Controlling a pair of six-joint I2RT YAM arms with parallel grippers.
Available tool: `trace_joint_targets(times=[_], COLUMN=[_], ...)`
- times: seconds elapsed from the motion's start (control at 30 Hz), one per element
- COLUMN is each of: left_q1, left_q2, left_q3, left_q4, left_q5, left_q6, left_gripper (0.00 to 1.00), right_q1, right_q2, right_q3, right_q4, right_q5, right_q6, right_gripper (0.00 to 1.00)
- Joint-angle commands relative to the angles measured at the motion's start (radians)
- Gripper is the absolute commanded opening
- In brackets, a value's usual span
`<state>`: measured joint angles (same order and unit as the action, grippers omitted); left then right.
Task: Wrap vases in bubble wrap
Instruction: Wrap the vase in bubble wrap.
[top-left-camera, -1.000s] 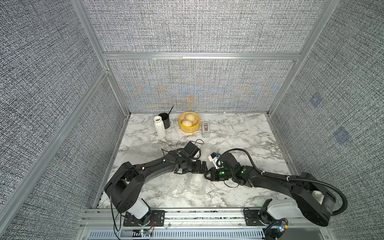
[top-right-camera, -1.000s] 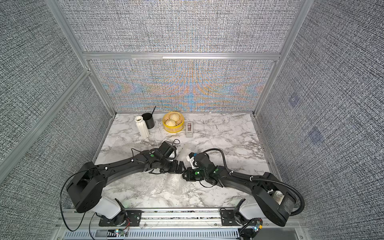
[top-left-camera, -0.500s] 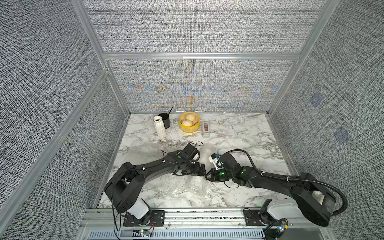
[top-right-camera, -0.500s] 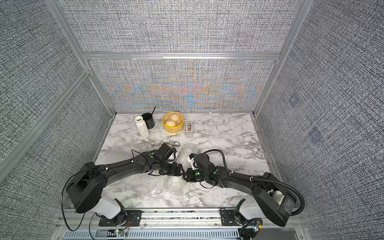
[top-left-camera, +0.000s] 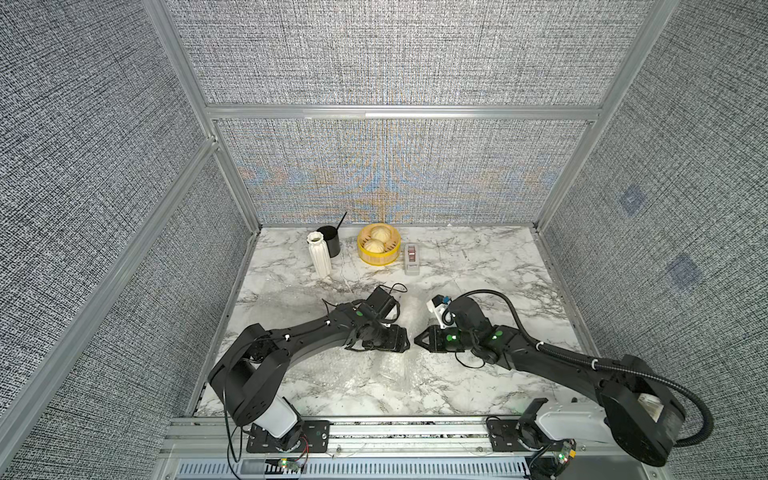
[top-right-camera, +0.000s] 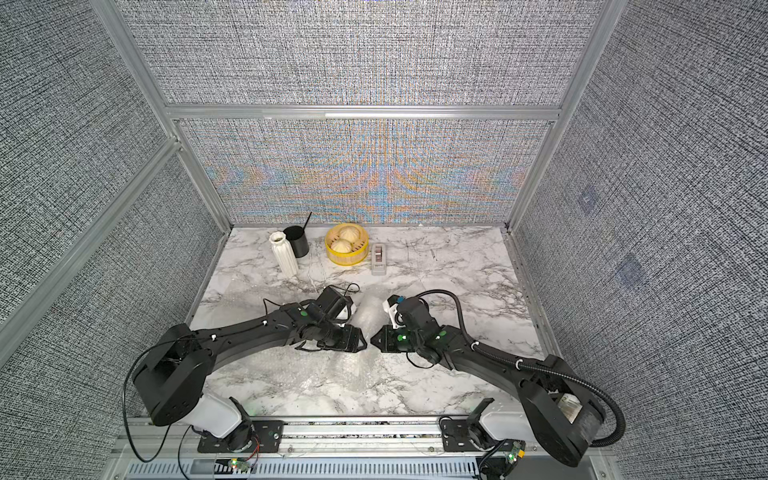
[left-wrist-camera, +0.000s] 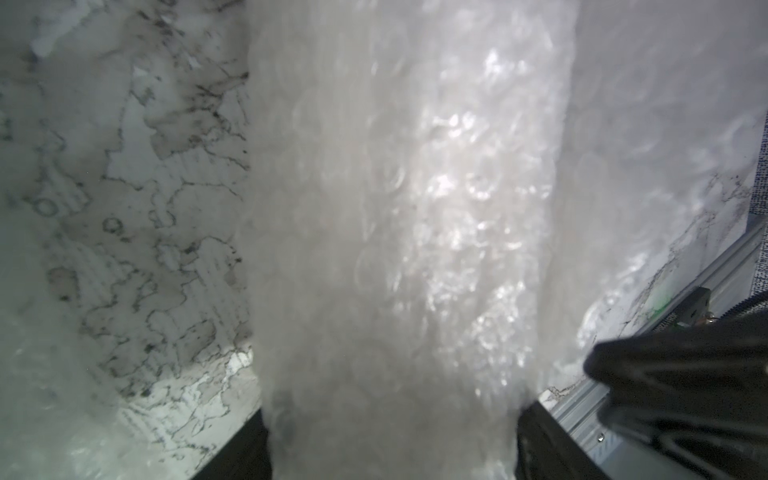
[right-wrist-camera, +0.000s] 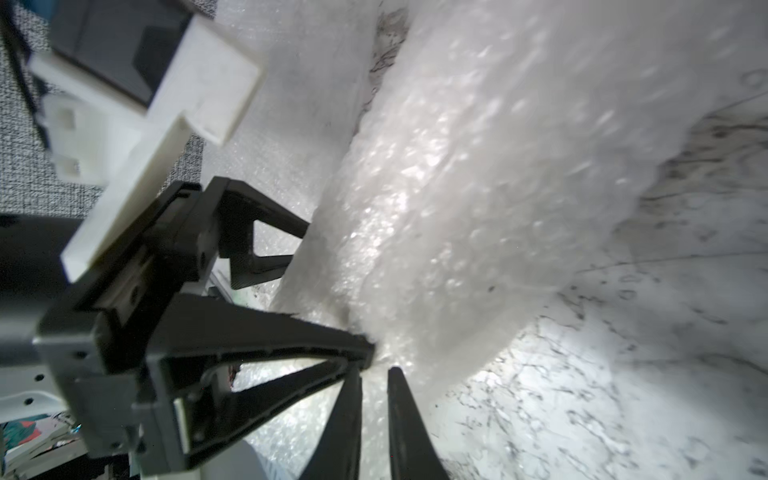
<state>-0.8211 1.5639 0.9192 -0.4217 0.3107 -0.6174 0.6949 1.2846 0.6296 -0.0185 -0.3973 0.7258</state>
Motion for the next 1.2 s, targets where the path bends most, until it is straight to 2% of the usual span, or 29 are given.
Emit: trace_joint_targets(times=[0.0, 0.17, 0.27, 0.47, 0.53, 0.7, 0.9, 1.03, 1.17], left_q1=[0.000, 0.000, 0.000, 0.002, 0.002, 0.005, 0.005, 0.001, -0.019], left_q2=[0.011, 0.031, 0.033, 0.027, 0.021, -0.011, -0.004, 0.054, 0.086], left_q3=[-0.005, 0.005, 0.010, 0.019, 0.025, 0.056, 0.090, 0.136, 0.171], left_q4=[-0.048, -0.054, -0.046, -0.055, -0.056, -0.036, -0.019, -0.076, -0.073], left_q5=[0.022, 0.053, 0.064, 0.057, 0.058, 0.082, -0.004, -0.079, -0.066], left_q6=[0.027, 0.057, 0.066, 0.082, 0.087, 0.065, -0.030, -0.013, 0.010], left_gripper=[0.75, 0.75, 0.75, 0.76, 0.80, 0.96, 0.99, 0.99, 0.99], right_q1=[-0.037, -0.080, -0.084, -0.086, -0.086, -0.084, -0.084, -0.084, -0.084], right_q2=[0.002, 0.080, 0.140, 0.237, 0.247, 0.245, 0.246, 0.255, 0.257], right_q3=[0.023, 0.102, 0.146, 0.184, 0.189, 0.193, 0.192, 0.196, 0.203], right_q4=[-0.031, -0.003, -0.008, 0.045, 0.045, 0.041, 0.046, 0.058, 0.061], right_q5=[0.004, -0.015, 0.013, -0.019, -0.013, -0.006, -0.006, -0.011, -0.007], right_q6=[-0.058, -0.089, -0.100, -0.091, -0.092, -0.086, -0.076, -0.064, -0.053], right_gripper=[0.14, 0.10, 0.09, 0.06, 0.06, 0.06, 0.05, 0.05, 0.05])
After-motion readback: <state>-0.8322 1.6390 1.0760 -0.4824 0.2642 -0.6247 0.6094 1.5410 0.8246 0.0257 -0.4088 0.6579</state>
